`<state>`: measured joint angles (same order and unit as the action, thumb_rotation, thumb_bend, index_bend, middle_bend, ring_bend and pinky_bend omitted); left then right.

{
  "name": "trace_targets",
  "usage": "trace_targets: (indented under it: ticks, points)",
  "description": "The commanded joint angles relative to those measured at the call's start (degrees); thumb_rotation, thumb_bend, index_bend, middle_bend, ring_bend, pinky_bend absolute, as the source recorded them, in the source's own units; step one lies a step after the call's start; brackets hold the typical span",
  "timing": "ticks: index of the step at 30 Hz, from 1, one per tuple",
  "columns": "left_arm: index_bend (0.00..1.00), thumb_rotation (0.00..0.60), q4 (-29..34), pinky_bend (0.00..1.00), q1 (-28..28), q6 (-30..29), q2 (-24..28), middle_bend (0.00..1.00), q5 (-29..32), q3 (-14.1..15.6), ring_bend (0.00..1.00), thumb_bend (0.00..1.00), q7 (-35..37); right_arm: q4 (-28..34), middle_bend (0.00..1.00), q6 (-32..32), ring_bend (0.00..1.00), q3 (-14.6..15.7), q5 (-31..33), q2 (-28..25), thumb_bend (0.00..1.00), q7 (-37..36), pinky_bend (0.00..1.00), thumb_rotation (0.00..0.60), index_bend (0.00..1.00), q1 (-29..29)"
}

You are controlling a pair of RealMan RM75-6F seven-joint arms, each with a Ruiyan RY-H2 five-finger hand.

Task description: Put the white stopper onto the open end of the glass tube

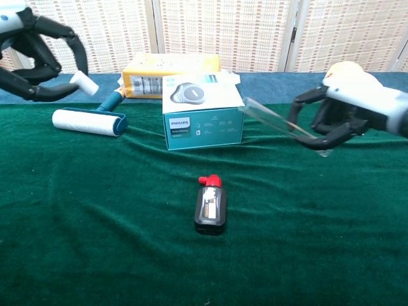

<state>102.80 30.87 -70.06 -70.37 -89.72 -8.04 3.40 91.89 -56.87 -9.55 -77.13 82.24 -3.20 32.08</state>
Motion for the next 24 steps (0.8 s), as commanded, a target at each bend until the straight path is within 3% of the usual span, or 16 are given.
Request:
trace_targets:
  ticks: [1,14,24]
  points:
    - [0.63,0.600,1.0,0.71,0.8,0.2,-0.9,0.99,-0.3,-0.6,0.85,0.63,-1.1,0.4,1.00,0.9,1.00,-0.7,0.9,2.1,0.76,1.0,1.00,0.555,0.90,1.4]
    - [0.64,0.600,0.9,0.71,3.0,0.2,-6.0,0.99,0.6,-1.9,0.85,0.63,-5.2,0.3,1.00,2.1,1.00,-3.3,4.7,9.3,0.77,2.9,1.00,0.555,0.90,5.5]
    - [0.64,0.600,1.3,0.71,3.2,-1.1,-8.0,0.99,-0.5,-1.2,0.85,0.63,-5.4,0.3,1.00,0.5,1.00,-3.8,5.0,12.1,0.77,3.6,1.00,0.555,0.90,6.5]
